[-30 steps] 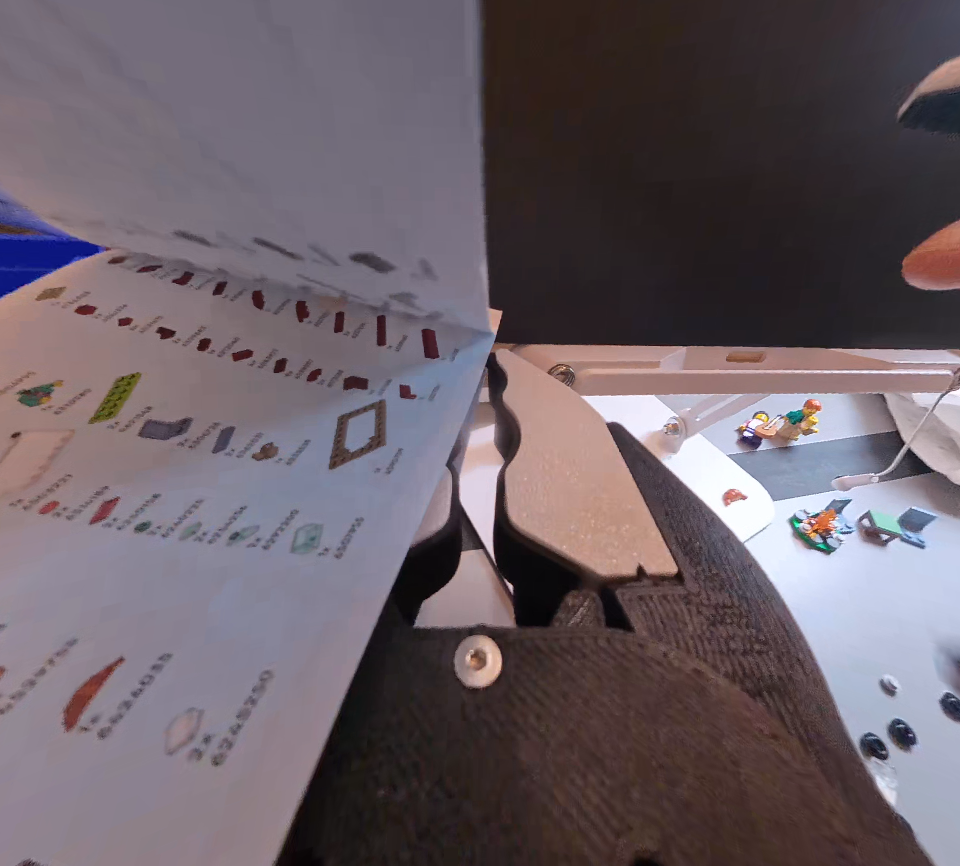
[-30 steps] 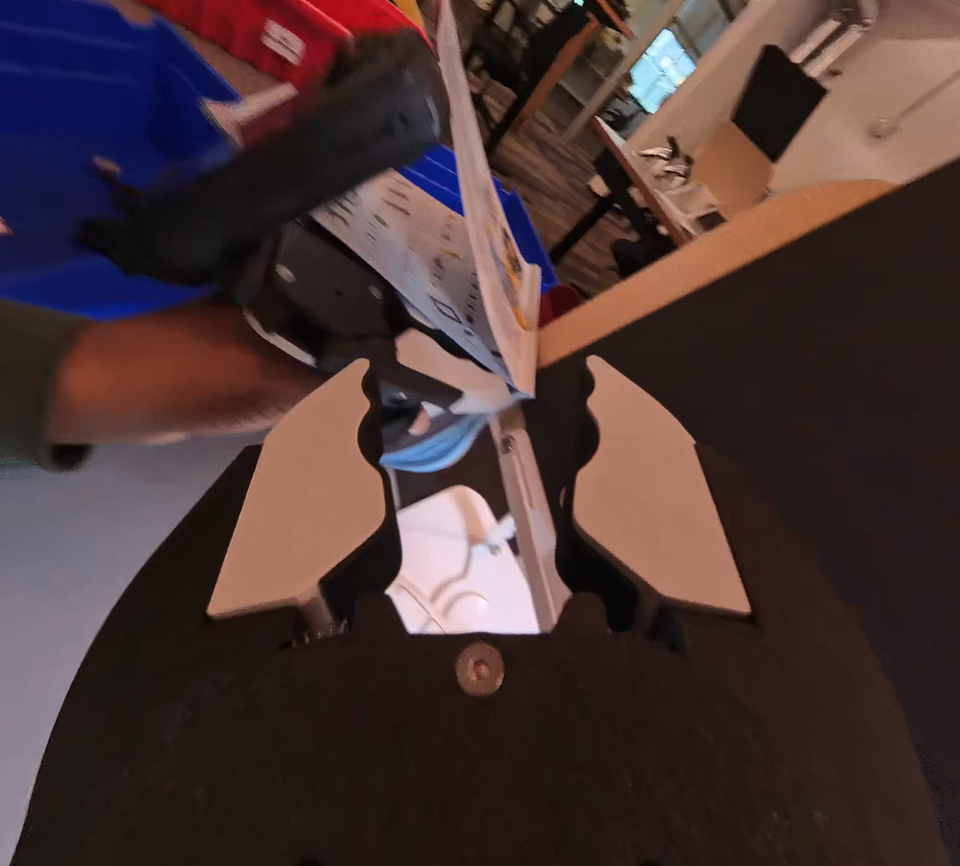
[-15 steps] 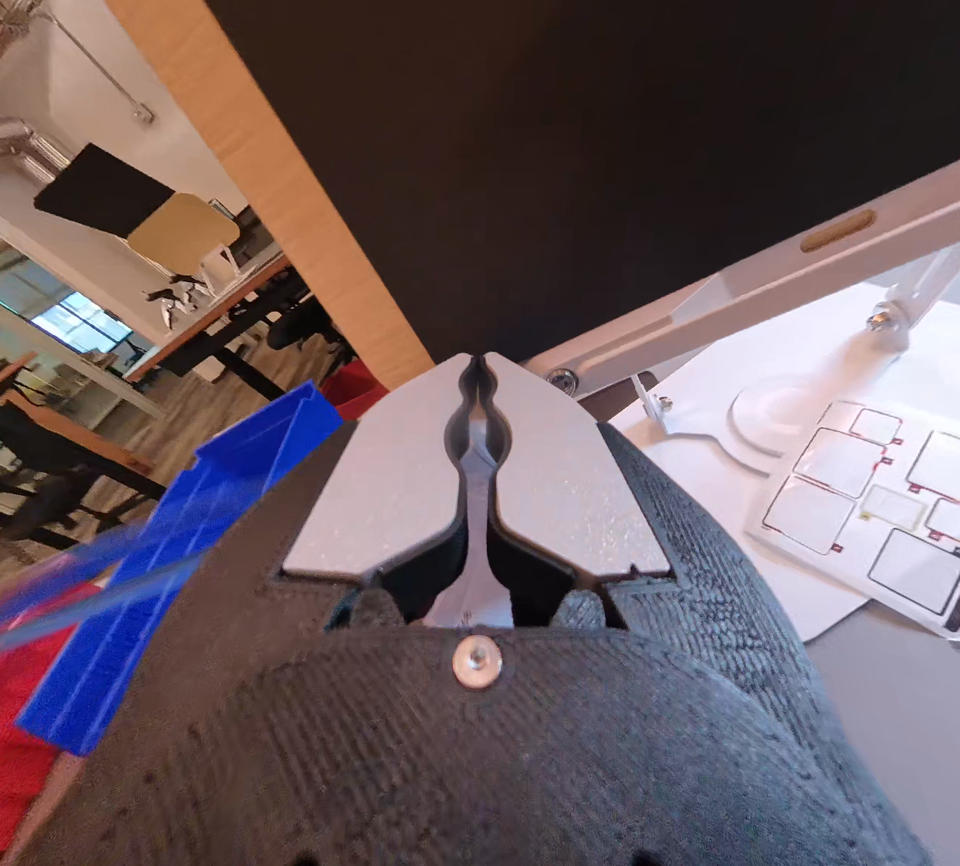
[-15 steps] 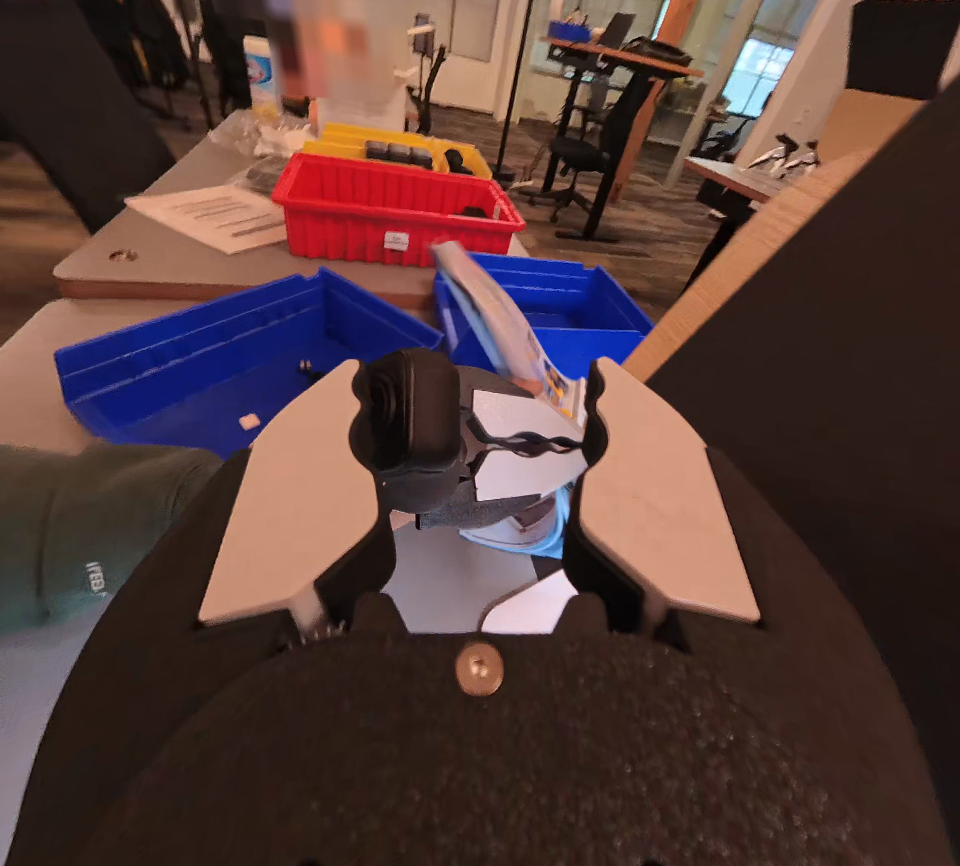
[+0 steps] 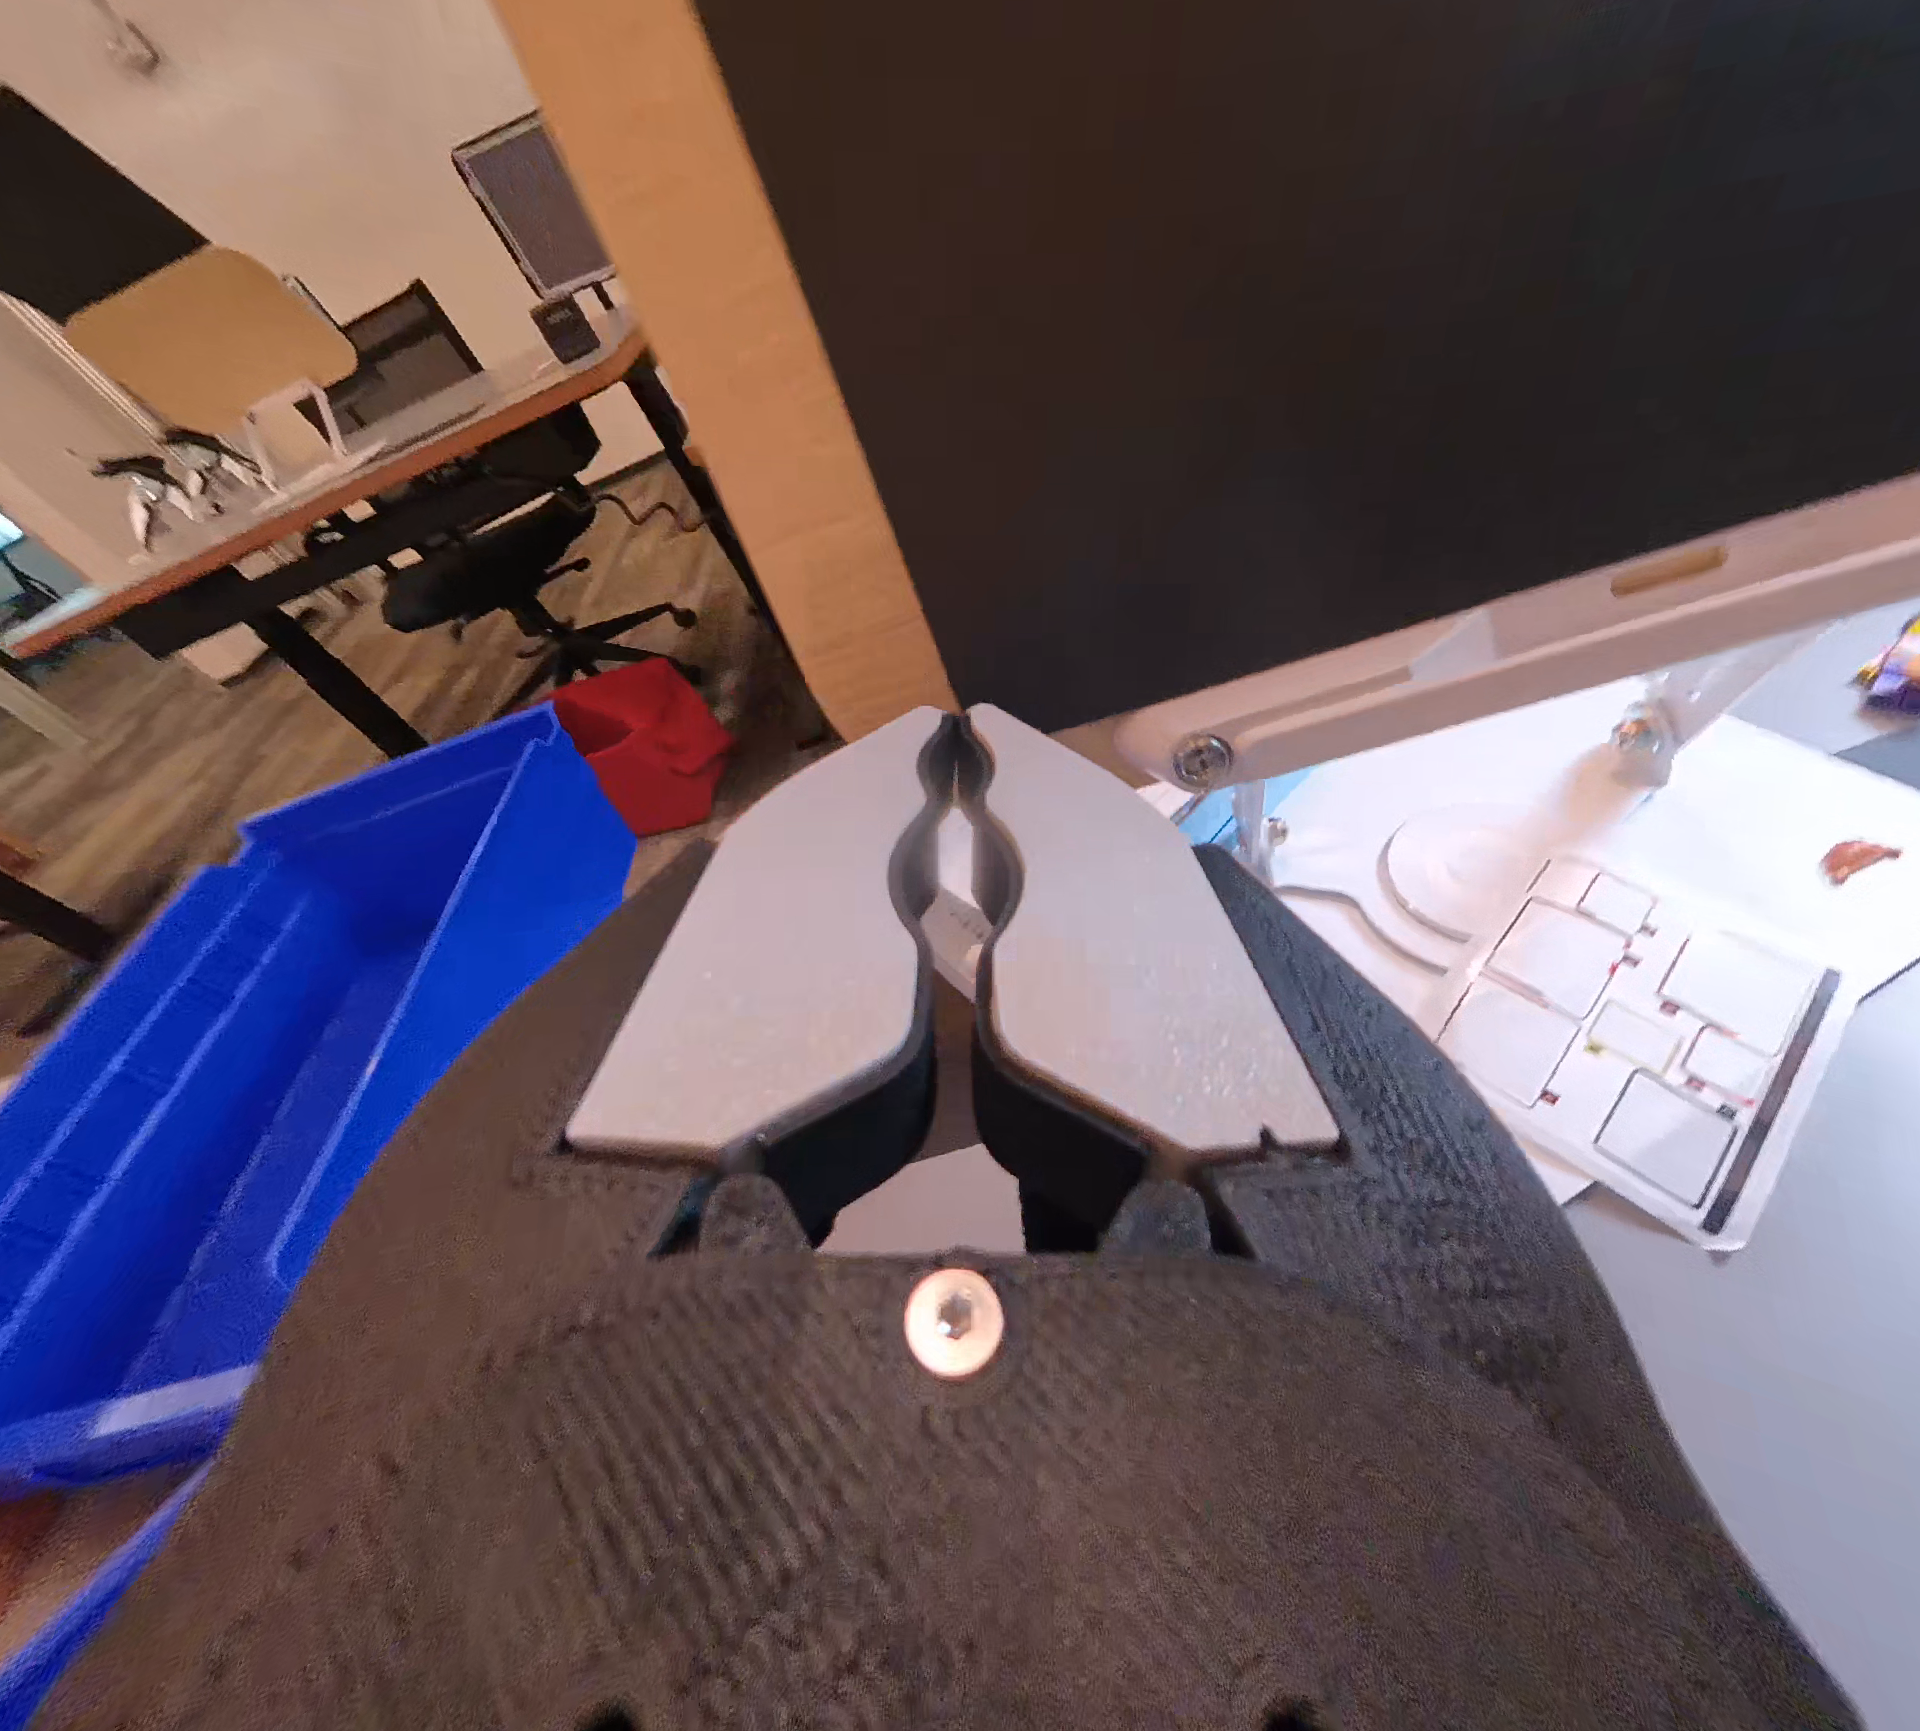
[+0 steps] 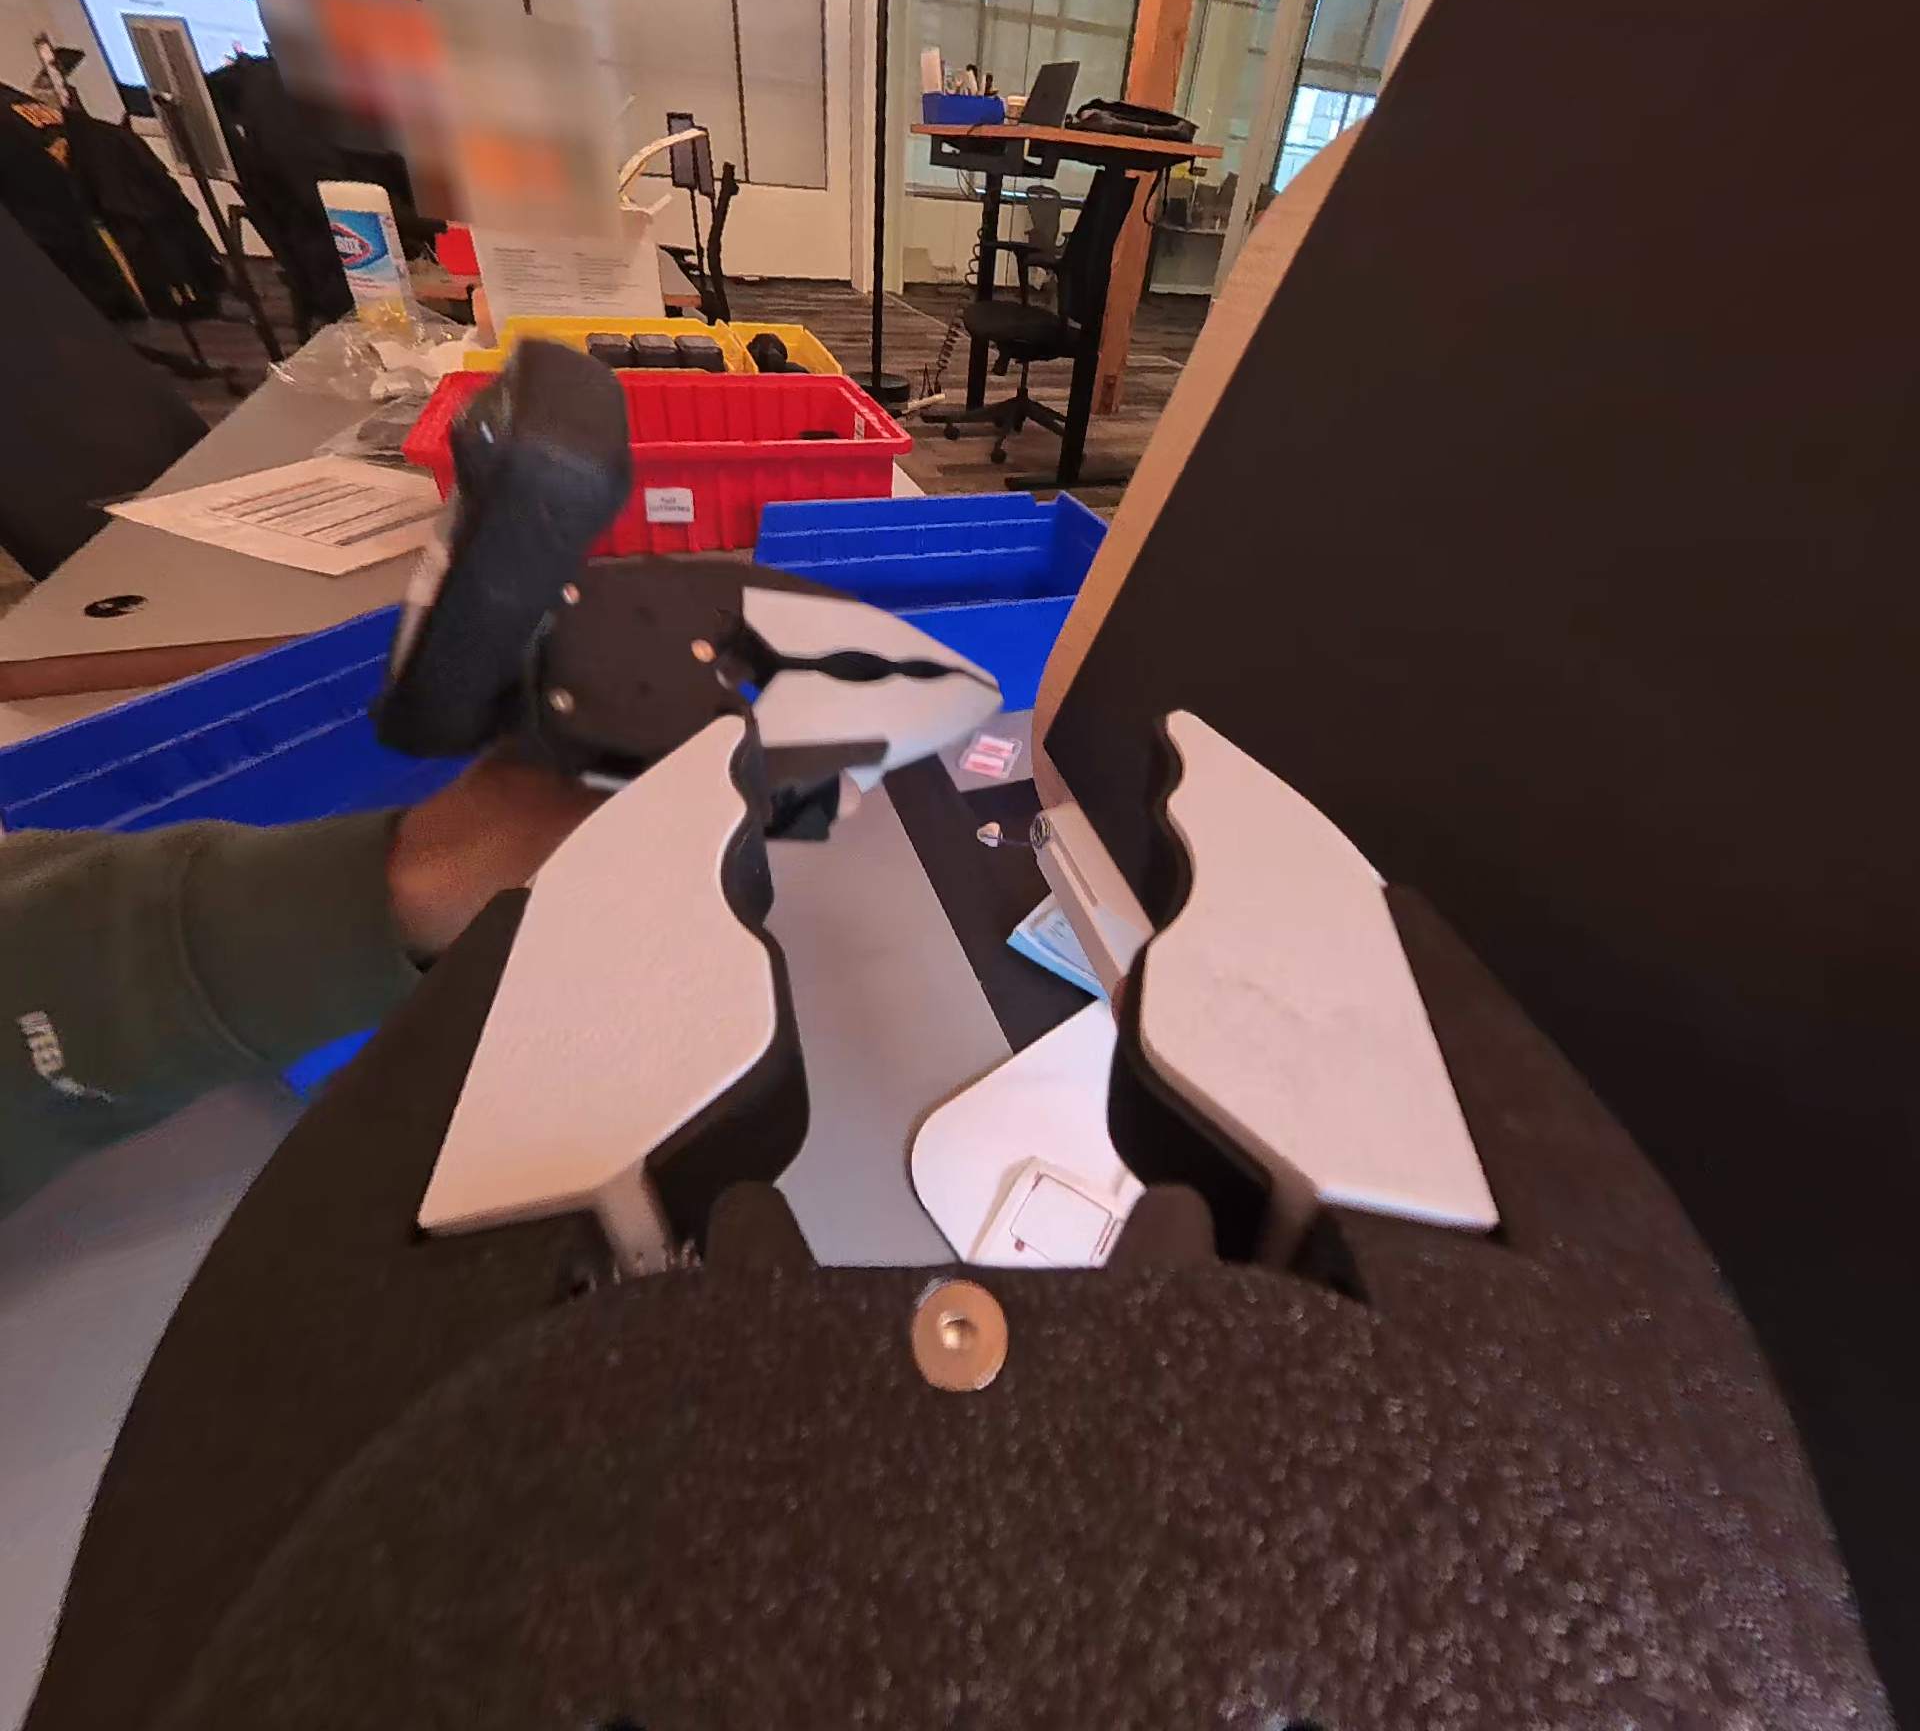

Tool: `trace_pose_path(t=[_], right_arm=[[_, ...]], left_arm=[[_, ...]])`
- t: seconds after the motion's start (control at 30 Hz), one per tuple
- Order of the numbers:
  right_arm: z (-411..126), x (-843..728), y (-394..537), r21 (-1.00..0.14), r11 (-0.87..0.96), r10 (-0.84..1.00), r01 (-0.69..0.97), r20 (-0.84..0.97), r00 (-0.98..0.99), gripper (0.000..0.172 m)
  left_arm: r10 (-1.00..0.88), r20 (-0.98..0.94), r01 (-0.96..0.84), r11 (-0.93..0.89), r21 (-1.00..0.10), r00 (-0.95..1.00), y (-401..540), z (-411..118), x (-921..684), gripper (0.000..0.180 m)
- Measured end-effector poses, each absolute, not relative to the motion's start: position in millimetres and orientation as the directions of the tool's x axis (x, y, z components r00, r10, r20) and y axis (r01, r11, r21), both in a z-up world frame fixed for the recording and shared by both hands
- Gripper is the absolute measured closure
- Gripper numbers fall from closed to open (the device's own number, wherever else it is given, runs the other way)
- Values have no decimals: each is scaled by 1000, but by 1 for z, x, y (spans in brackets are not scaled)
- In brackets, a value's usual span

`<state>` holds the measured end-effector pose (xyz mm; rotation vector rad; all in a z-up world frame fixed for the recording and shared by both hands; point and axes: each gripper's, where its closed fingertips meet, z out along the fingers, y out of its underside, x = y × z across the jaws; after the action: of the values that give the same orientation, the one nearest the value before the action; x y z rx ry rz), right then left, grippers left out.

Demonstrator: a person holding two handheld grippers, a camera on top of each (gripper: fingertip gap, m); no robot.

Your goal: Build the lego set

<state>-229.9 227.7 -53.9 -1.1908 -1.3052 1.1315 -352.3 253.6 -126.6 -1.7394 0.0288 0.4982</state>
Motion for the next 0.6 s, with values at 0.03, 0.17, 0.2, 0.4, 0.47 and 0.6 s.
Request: trace_pose_path(t=[0.03, 0.17, 0.2, 0.4, 0.47, 0.6], right_arm=[[-58, -229, 229, -994, 80, 997, 71, 79, -17, 103], [-71, -223, 233, -994, 70, 998, 89, 70, -9, 104], [-74, -222, 234, -993, 69, 998, 92, 69, -7, 104], [-102, -212, 231, -976, 154, 988, 157, 157, 3, 112], [-123, -214, 229, -954, 205, 978, 217, 210, 0, 113], [-169, -220, 226, -905, 277, 956, 322, 294, 3, 113]], left_arm=[[254, -305, -254, -214, -943, 918, 251, -122, -354, 180], [273, -212, -174, -157, -972, 938, 240, -107, -361, 180], [272, -194, -157, -151, -976, 943, 238, -107, -362, 180], [259, -45, -22, -94, -995, 965, 224, -107, -355, 180], [234, 28, 36, -31, -999, 972, 215, -97, -345, 180], [169, 92, 78, 86, -993, 981, 189, -70, -320, 179]])
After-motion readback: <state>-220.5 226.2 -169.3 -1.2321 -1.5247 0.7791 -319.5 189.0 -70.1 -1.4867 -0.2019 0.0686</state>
